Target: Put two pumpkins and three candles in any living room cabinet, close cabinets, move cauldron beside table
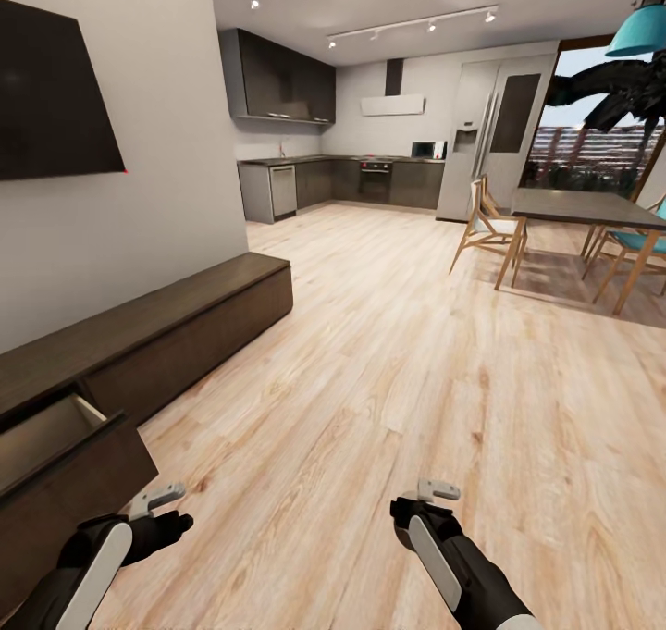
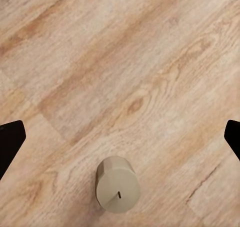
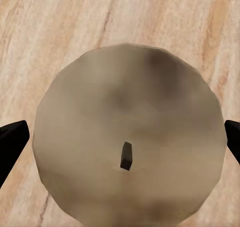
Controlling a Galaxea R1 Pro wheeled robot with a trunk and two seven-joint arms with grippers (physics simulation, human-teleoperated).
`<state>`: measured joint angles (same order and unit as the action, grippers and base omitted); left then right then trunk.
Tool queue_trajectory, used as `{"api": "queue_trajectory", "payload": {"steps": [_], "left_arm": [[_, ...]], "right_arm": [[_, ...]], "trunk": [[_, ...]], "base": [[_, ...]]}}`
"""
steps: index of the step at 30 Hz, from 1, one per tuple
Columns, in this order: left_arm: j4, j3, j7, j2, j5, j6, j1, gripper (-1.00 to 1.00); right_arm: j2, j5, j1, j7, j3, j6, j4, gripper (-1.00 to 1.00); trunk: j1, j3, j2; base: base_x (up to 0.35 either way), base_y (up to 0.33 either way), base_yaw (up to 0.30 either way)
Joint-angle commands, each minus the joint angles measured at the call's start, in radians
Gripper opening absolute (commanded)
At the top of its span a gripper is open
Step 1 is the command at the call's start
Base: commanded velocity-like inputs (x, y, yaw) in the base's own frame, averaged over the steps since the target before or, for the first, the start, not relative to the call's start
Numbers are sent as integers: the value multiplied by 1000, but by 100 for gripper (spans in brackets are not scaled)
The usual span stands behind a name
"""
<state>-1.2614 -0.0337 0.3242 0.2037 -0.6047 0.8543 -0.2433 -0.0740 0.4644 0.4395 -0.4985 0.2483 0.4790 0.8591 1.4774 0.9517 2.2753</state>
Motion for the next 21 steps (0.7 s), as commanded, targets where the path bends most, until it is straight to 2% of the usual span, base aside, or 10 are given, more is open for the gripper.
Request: {"api": "queue_trajectory", "payload": {"steps": [1,8,16,19,21], "left_arm": [[-1,0,9,0,-11,3,-1,100],[2,0,13,3,-8,2,-1,100],[10,0,13,1,-9,1,-2,100],[11,0,13,2,-2,0,-2,100],[11,0,13,3,20,0,-2,100]], "right_arm": [[1,8,1,-9,3,2,1,-100],[0,8,1,-9,3,2,3,-100],[2,4,1,-10,6,11,59,-100],[3,4,1,-13,7,17,117,-100],[5,3,0,-15,8,28,186,-100]], "trunk": [[4,4,8],[31,26,57],[61,51,113],[73,61,134],[80,67,148]], "base": [[0,0,0],[0,0,0],[0,0,0],[0,0,0],[0,0,0]]}}
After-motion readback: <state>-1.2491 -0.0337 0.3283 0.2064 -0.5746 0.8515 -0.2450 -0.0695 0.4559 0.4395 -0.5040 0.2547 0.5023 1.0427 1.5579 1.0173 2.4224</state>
